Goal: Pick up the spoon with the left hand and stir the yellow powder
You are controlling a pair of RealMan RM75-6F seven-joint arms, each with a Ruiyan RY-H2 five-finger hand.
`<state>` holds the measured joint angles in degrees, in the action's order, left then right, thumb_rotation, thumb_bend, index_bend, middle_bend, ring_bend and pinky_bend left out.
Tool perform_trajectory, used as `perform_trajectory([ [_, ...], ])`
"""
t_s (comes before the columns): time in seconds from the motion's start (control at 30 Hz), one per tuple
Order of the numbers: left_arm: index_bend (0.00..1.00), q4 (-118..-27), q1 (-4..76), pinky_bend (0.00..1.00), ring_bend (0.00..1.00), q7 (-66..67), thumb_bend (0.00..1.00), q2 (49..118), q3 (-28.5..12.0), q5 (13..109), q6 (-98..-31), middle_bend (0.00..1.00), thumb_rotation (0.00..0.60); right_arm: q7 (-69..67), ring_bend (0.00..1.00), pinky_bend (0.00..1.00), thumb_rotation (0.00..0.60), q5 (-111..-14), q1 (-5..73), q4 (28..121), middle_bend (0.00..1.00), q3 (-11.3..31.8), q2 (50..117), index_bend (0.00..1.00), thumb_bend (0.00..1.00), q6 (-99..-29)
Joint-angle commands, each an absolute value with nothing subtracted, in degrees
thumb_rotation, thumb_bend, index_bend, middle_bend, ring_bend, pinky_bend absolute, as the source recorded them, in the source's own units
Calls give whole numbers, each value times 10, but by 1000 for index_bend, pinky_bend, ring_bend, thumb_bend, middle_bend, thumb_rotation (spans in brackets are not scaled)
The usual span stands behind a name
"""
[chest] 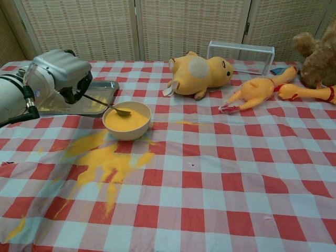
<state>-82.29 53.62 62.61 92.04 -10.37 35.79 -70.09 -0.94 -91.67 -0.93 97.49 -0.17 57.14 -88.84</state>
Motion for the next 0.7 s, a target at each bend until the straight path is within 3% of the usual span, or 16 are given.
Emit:
perform_trajectory([
  [0.03, 904, -831, 535, 0, 117, 618, 739, 915, -110, 361, -700, 381, 600, -9, 0, 0, 600, -916, -9, 975, 0, -2, 571, 0, 94, -888],
  [0.27, 905, -846, 535, 0, 118, 609, 740, 907, -117, 364, -701, 381, 600, -10, 0, 0, 600, -917, -10, 976, 0, -2, 571, 0, 94, -890],
  [0.7, 904, -791, 540, 0, 123, 612, 734, 941, -103, 384, -695, 385, 600, -9, 0, 0, 600, -917, -13, 975, 0, -1, 571, 0, 94, -895],
])
